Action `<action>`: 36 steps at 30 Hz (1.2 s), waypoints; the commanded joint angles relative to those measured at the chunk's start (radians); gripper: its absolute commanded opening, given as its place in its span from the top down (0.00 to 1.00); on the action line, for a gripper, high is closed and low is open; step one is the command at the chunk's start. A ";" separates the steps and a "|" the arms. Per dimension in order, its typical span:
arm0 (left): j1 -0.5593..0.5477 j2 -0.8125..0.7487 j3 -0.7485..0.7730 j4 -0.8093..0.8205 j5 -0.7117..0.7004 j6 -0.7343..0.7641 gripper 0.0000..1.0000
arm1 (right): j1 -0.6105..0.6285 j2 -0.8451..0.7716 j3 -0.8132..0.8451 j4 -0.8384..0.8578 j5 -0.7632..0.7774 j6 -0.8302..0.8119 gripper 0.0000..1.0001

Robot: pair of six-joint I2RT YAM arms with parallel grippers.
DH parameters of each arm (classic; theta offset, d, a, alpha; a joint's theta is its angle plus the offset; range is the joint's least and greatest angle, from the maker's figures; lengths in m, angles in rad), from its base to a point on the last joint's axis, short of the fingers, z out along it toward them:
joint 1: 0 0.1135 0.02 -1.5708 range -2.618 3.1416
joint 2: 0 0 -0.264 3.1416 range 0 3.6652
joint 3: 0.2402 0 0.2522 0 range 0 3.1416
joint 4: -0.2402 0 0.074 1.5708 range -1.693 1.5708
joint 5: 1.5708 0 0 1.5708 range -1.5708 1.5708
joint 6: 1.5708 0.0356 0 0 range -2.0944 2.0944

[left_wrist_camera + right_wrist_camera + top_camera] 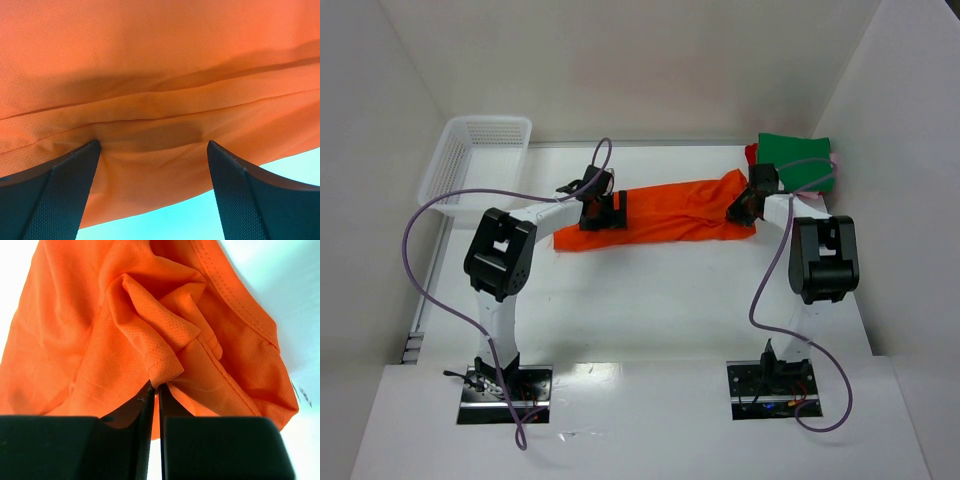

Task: Fold and stack the t-shirts
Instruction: Fold the other side of the tshirt into a rectangle

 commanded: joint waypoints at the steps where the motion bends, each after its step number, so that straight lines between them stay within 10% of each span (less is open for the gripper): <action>1: 0.002 0.038 0.013 -0.022 -0.003 0.016 0.05 | 0.003 0.020 0.074 0.017 0.028 -0.003 0.89; 9: 0.002 0.038 0.013 -0.022 0.007 0.016 0.05 | 0.003 0.000 0.105 -0.018 0.018 -0.012 0.51; 18: 0.002 0.038 0.013 -0.022 0.007 0.016 0.05 | 0.003 -0.022 0.084 -0.009 -0.024 0.011 0.49; 36: 0.002 0.038 -0.005 -0.022 0.007 0.025 0.05 | 0.003 0.044 0.205 -0.034 0.018 -0.015 1.00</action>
